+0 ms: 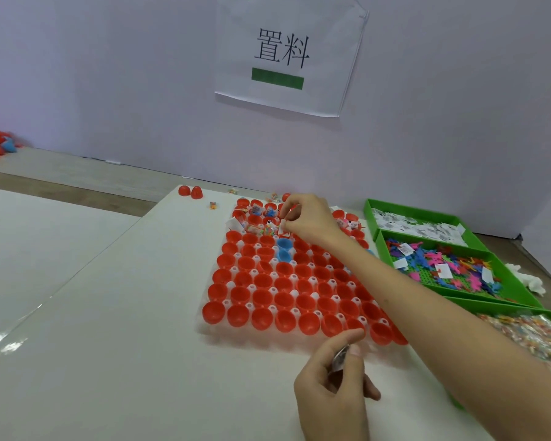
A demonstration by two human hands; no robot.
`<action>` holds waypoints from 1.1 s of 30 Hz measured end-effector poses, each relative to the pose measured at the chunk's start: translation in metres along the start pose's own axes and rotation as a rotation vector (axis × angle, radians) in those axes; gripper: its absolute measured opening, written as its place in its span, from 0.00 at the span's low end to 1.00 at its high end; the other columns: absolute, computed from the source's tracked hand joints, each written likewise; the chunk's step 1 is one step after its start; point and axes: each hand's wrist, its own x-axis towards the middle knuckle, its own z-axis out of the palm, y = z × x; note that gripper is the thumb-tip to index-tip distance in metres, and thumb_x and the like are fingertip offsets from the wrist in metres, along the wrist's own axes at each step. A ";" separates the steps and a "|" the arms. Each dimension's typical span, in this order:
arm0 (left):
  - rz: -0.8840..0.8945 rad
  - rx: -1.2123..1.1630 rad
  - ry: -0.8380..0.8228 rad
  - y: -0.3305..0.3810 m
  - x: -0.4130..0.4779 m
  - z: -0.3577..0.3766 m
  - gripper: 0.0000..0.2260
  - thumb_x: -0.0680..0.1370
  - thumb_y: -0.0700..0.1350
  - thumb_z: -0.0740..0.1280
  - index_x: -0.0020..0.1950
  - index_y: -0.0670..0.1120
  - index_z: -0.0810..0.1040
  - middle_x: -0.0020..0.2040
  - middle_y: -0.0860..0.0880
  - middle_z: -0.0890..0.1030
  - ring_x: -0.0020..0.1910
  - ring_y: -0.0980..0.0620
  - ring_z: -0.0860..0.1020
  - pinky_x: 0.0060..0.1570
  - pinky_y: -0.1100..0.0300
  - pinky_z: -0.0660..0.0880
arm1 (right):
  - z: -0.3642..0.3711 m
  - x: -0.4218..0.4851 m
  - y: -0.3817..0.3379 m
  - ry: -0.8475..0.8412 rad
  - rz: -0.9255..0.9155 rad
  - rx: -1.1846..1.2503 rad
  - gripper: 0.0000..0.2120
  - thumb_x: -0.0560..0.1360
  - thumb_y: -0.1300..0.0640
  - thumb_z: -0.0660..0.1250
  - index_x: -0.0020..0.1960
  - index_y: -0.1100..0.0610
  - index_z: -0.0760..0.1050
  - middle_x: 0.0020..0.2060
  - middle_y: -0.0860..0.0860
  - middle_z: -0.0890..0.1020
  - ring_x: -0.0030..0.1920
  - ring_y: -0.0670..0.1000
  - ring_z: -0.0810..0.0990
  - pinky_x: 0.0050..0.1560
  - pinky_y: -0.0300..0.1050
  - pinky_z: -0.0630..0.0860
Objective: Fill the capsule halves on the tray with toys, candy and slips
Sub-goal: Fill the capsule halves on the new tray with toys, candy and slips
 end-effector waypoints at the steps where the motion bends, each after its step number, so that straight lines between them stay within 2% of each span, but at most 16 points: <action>1: 0.000 0.001 0.001 0.000 0.000 0.000 0.15 0.77 0.31 0.66 0.43 0.50 0.86 0.21 0.47 0.75 0.22 0.54 0.75 0.31 0.67 0.74 | 0.000 0.001 -0.001 -0.009 0.007 -0.011 0.12 0.71 0.65 0.76 0.42 0.49 0.78 0.39 0.46 0.82 0.40 0.42 0.82 0.35 0.28 0.73; 6: -0.002 0.003 0.018 0.000 -0.001 0.001 0.16 0.77 0.31 0.65 0.43 0.50 0.86 0.21 0.47 0.75 0.23 0.53 0.75 0.33 0.65 0.75 | -0.004 0.005 -0.004 -0.058 0.035 -0.073 0.14 0.70 0.67 0.75 0.40 0.49 0.77 0.40 0.46 0.80 0.40 0.41 0.79 0.32 0.27 0.69; 11: -0.003 0.013 0.030 -0.001 -0.001 0.001 0.16 0.77 0.31 0.66 0.42 0.51 0.86 0.22 0.47 0.76 0.23 0.54 0.76 0.34 0.64 0.76 | 0.000 0.009 -0.006 -0.061 0.039 -0.125 0.13 0.69 0.68 0.75 0.42 0.50 0.78 0.41 0.46 0.79 0.40 0.42 0.78 0.33 0.31 0.70; 15: 0.001 0.013 0.033 -0.002 -0.001 0.002 0.16 0.77 0.32 0.66 0.42 0.51 0.86 0.22 0.48 0.76 0.23 0.53 0.76 0.35 0.64 0.76 | 0.002 0.009 -0.007 -0.089 -0.003 -0.177 0.12 0.69 0.66 0.77 0.43 0.51 0.79 0.39 0.46 0.80 0.39 0.43 0.80 0.38 0.35 0.77; 20: 0.003 0.019 0.034 -0.003 0.000 0.002 0.16 0.77 0.32 0.66 0.42 0.51 0.86 0.22 0.48 0.76 0.23 0.54 0.76 0.34 0.65 0.76 | 0.003 0.008 -0.004 -0.118 -0.032 -0.181 0.05 0.72 0.64 0.76 0.46 0.56 0.84 0.42 0.49 0.83 0.39 0.42 0.80 0.37 0.30 0.74; 22: -0.001 0.016 0.037 -0.003 0.001 0.002 0.16 0.77 0.32 0.66 0.42 0.51 0.86 0.22 0.48 0.76 0.23 0.54 0.76 0.33 0.65 0.76 | 0.002 0.006 -0.003 -0.135 -0.040 -0.172 0.04 0.74 0.63 0.75 0.48 0.58 0.85 0.44 0.50 0.84 0.40 0.43 0.81 0.38 0.31 0.76; 24: -0.007 0.009 0.035 -0.003 0.001 0.002 0.15 0.77 0.33 0.66 0.42 0.51 0.86 0.21 0.48 0.75 0.23 0.53 0.76 0.33 0.64 0.76 | -0.001 0.005 -0.002 -0.162 -0.049 -0.163 0.05 0.75 0.60 0.73 0.51 0.58 0.85 0.47 0.51 0.85 0.44 0.45 0.81 0.44 0.35 0.78; 28: -0.024 -0.002 0.029 -0.004 0.002 0.002 0.16 0.78 0.33 0.64 0.43 0.51 0.86 0.21 0.50 0.73 0.24 0.51 0.76 0.37 0.59 0.76 | -0.006 0.006 0.003 -0.161 -0.058 -0.132 0.06 0.76 0.59 0.72 0.52 0.57 0.85 0.51 0.50 0.85 0.47 0.44 0.80 0.41 0.28 0.70; 30: -0.037 -0.008 0.029 -0.004 0.003 0.002 0.17 0.78 0.32 0.64 0.42 0.51 0.86 0.21 0.50 0.72 0.25 0.50 0.75 0.39 0.56 0.76 | -0.005 0.005 0.004 -0.131 -0.054 -0.116 0.05 0.76 0.61 0.73 0.51 0.56 0.85 0.50 0.50 0.85 0.45 0.43 0.79 0.41 0.29 0.72; 33: -0.044 -0.017 0.027 -0.005 0.004 0.001 0.18 0.78 0.32 0.64 0.41 0.51 0.86 0.21 0.49 0.72 0.24 0.50 0.75 0.38 0.56 0.76 | -0.001 0.004 0.004 -0.085 -0.058 -0.106 0.06 0.76 0.63 0.72 0.51 0.57 0.85 0.50 0.51 0.85 0.45 0.44 0.80 0.47 0.35 0.77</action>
